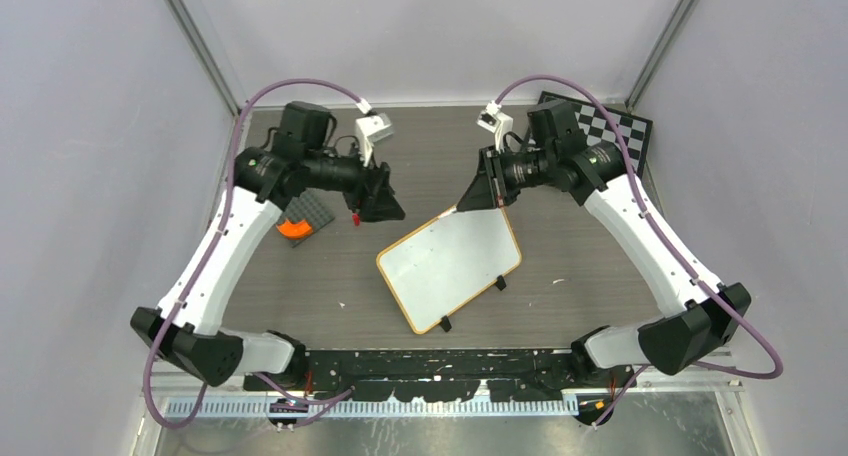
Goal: Write a sentence on the whiteboard
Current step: Adjust the whiteboard marker.
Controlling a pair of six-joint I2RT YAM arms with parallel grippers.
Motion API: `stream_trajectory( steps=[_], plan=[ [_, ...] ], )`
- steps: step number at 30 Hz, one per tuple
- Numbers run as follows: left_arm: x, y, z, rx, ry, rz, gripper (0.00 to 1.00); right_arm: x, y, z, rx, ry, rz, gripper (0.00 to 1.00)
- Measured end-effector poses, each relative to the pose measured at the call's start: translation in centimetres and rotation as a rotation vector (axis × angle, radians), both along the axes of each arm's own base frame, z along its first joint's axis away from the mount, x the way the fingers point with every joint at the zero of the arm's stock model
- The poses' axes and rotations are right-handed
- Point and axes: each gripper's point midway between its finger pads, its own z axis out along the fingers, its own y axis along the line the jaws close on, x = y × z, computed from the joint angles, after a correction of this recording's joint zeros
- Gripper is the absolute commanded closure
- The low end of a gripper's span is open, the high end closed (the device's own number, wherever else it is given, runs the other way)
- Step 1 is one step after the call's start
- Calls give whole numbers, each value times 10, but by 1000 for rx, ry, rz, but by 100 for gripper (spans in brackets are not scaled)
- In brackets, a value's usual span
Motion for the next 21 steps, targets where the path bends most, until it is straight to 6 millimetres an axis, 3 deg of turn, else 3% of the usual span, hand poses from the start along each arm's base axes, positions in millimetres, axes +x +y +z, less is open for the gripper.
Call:
stream_trajectory(
  steps=[4, 8, 11, 21],
  plan=[
    [-15, -35, -10, 23, 0, -143, 36, 6, 11, 12, 65, 41, -40, 100],
    [-19, -59, -33, 103, -13, -217, 42, 8, 23, 21, 122, 83, -56, 100],
    [-26, -70, -39, 140, -56, -262, 45, 6, 28, 19, 136, 128, -64, 100],
    [-29, -79, -43, 198, -181, -326, 86, -2, 39, 12, 155, 226, -51, 100]
  ],
)
